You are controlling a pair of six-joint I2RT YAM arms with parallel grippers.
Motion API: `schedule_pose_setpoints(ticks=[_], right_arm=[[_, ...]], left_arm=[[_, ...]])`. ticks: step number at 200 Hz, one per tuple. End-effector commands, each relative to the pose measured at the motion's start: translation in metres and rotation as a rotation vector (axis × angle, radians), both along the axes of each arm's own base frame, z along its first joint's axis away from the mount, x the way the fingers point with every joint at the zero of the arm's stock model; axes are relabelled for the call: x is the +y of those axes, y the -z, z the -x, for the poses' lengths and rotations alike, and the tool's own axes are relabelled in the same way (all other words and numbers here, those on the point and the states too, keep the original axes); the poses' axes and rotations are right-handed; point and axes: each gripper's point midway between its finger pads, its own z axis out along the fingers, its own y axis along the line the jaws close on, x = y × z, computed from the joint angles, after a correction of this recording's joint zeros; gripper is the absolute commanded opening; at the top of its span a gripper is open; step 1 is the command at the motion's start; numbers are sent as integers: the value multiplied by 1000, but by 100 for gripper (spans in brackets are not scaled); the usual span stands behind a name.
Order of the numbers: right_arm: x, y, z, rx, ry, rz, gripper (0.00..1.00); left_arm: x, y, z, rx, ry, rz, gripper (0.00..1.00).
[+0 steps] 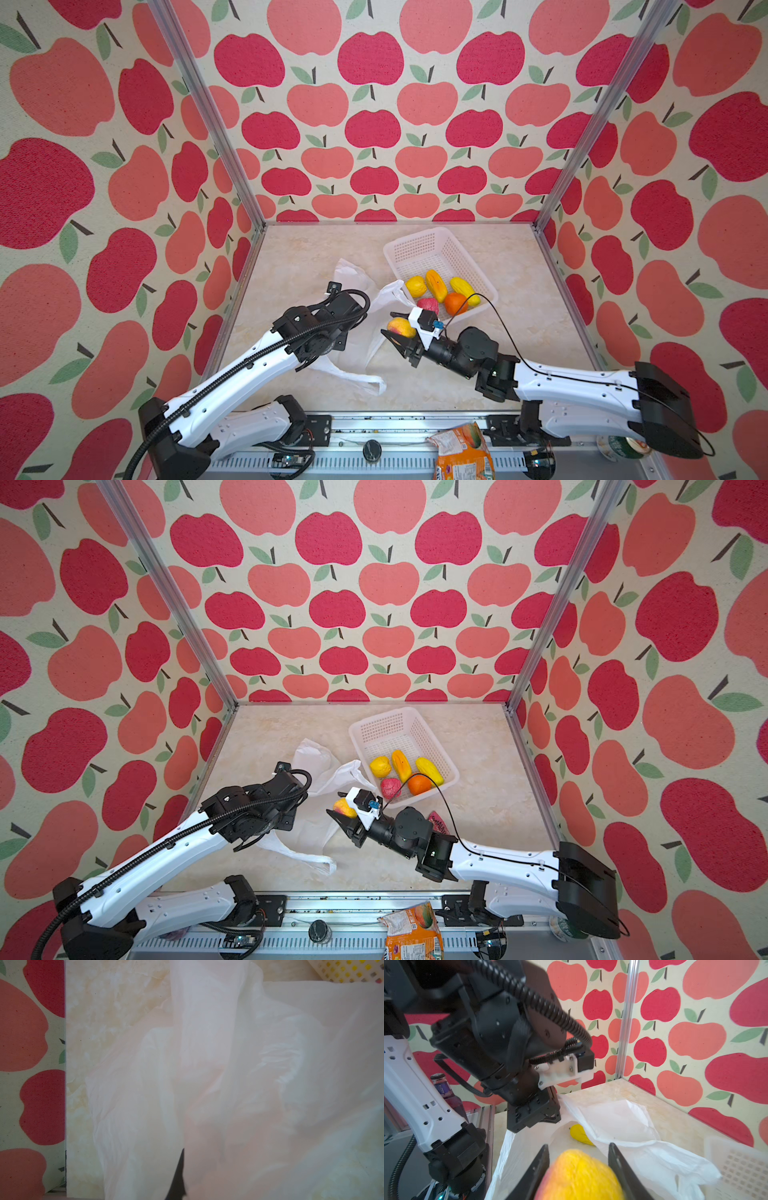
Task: Untie the knot of the plastic bag and take out the fruit
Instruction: 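Close the right gripper on the peach-coloured fruit and lift it out of the bag, then lower the peach-coloured fruit into the basket and open the right gripper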
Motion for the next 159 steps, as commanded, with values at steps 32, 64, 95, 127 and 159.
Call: schedule_pose_setpoints(ticks=[32, 64, 95, 127, 159], right_arm=[[-89, 23, -89, 119, 382, 48, 13], [-123, 55, -136, 283, 525, 85, 13], [-138, 101, -177, 490, 615, 204, 8], [-130, 138, -200, 594, 632, 309, 8], [-115, 168, -214, 662, 615, 378, 7]], left_arm=[[15, -15, 3, -61, -38, -12, 0], [15, -19, 4, -75, -35, 1, 0], [14, -19, 4, -75, -33, 4, 0], [15, -21, 4, -83, -34, 16, 0], [14, -21, 5, -87, -30, 25, 0]])
